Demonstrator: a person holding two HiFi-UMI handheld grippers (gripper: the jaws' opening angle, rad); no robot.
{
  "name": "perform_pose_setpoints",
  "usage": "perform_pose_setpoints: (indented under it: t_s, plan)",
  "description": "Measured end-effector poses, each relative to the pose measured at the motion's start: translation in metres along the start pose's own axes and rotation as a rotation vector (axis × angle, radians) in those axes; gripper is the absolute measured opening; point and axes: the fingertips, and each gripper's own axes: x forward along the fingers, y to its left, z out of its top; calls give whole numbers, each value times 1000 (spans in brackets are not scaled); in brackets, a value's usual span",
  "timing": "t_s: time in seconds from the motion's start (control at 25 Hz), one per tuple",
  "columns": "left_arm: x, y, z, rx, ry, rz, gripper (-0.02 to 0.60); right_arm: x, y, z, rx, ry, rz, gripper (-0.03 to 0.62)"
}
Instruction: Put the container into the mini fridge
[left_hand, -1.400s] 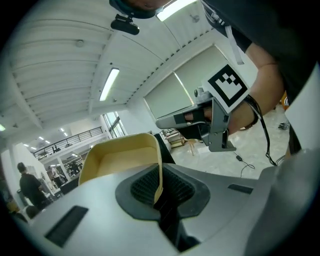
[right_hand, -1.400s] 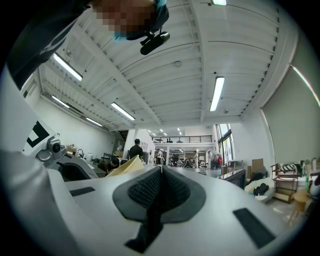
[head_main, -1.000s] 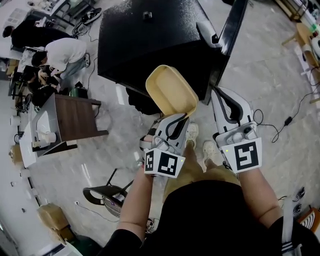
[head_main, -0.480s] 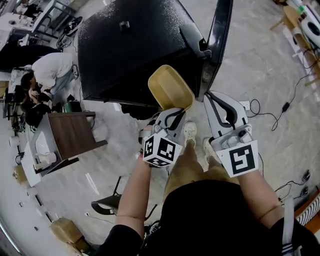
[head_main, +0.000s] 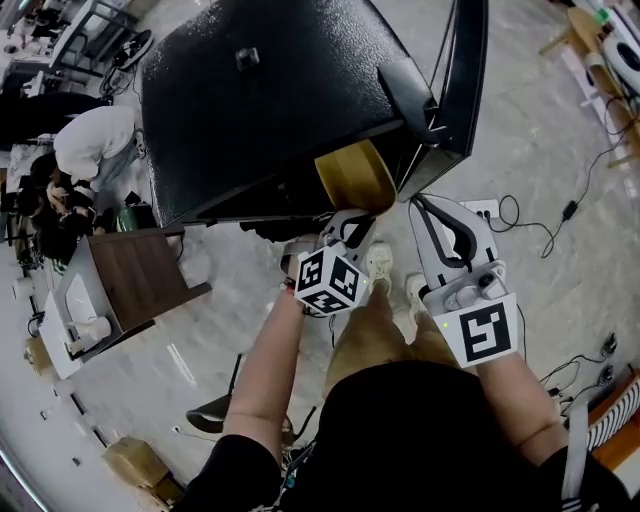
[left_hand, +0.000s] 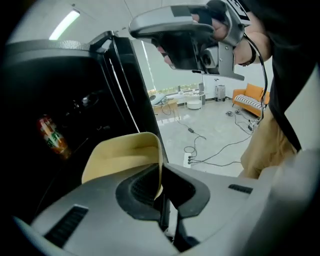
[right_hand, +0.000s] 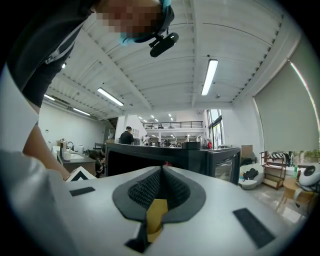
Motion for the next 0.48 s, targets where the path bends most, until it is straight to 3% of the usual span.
perform_pose_setpoints:
  t_s: [0.48]
  plan:
    - [50, 41, -49, 10, 51, -49, 32, 31, -12, -37, 6, 71, -49, 37]
